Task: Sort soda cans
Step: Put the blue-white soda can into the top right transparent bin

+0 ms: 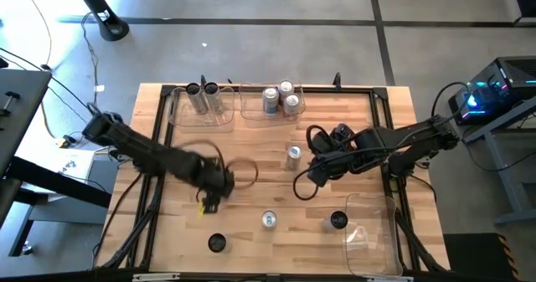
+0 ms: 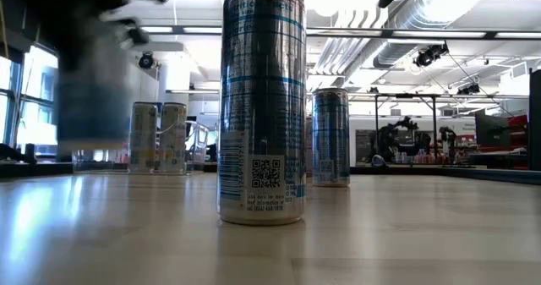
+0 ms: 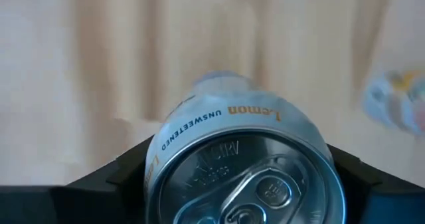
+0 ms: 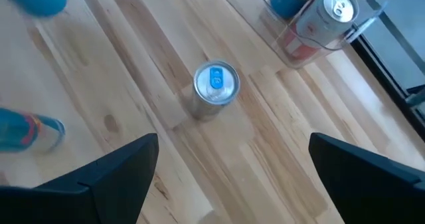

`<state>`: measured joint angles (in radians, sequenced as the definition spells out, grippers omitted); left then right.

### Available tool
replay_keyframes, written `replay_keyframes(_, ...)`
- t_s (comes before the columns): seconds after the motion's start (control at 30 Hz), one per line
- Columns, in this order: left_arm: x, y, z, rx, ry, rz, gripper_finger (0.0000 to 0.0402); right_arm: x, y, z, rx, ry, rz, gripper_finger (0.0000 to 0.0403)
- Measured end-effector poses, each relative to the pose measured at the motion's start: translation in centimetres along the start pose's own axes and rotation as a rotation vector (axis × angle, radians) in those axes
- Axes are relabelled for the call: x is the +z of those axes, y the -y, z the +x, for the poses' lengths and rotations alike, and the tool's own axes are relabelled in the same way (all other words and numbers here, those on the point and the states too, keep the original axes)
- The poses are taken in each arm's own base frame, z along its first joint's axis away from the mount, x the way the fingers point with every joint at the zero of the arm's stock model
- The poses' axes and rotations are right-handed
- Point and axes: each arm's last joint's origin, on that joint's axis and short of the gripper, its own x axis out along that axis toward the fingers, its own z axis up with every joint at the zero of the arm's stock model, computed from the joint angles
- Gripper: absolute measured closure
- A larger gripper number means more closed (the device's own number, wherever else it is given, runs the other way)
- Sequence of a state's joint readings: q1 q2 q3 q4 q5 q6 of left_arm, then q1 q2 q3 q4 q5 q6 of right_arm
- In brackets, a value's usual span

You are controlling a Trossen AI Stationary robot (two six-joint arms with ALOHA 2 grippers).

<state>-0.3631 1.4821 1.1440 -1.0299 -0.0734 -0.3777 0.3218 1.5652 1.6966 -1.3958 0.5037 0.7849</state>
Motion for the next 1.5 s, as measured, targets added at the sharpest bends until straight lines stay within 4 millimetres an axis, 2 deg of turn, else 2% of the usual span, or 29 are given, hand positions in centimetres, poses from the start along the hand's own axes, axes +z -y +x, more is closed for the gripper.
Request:
replay_keyframes(0.2, 4.0, -6.1, -7.0, 0.236, 0.338, -0.025, 0.0123, -0.3, 0.4, -0.1, -0.026, -0.024, 0.008, 0.0018)
replay_keyframes(0.27, 5.3, -8.7, -8.5, 0.298, 0.413, -0.050, 0.0123, -0.4, 0.5, -0.4, -0.019, -0.019, 0.021, 0.0018)
replay_keyframes(0.33, 6.7, -11.5, -9.1, 0.352, 0.455, -0.053, 0.0123, -0.5, 0.5, -0.8, -0.005, -0.009, 0.034, 0.0018)
replay_keyframes(0.47, 9.0, -17.4, -8.0, 0.438, 0.410, -0.090, 0.0123, -1.0, 0.7, -2.0, 0.032, 0.012, 0.080, 0.0018)
replay_keyframes(0.53, 10.2, -20.0, -6.6, 0.409, 0.385, -0.123, 0.0123, -1.3, 0.8, -2.5, 0.048, 0.020, 0.110, 0.0018)
replay_keyframes(0.6, 11.1, -21.6, -4.8, 0.337, 0.354, -0.140, 0.0123, -1.5, 0.7, -2.9, 0.061, 0.024, 0.130, 0.0018)
replay_keyframes(0.67, 12.0, -22.3, -3.2, 0.274, 0.329, -0.116, 0.0123, -1.8, 0.6, -3.1, 0.063, 0.033, 0.150, 0.0018)
replay_keyframes(0.8, 13.1, -22.9, -1.1, 0.258, 0.306, -0.075, 0.0123, -2.1, 0.2, -3.4, 0.062, 0.061, 0.189, 0.0018)
replay_keyframes(0.97, 13.6, -24.0, -0.6, 0.333, 0.327, -0.079, 0.0123, -2.5, -0.1, -3.8, 0.054, 0.104, 0.242, 0.0018)
replay_keyframes(1.2, 13.4, -24.7, -0.9, 0.315, 0.354, -0.095, 0.0123, -2.7, -0.4, -4.0, 0.071, 0.106, 0.266, 0.0018)
replay_keyframes(1.5, 13.5, -26.1, 2.7, 0.289, 0.248, -0.095, 0.0123, -2.5, -0.7, -4.1, 0.098, 0.121, 0.283, 0.0018)
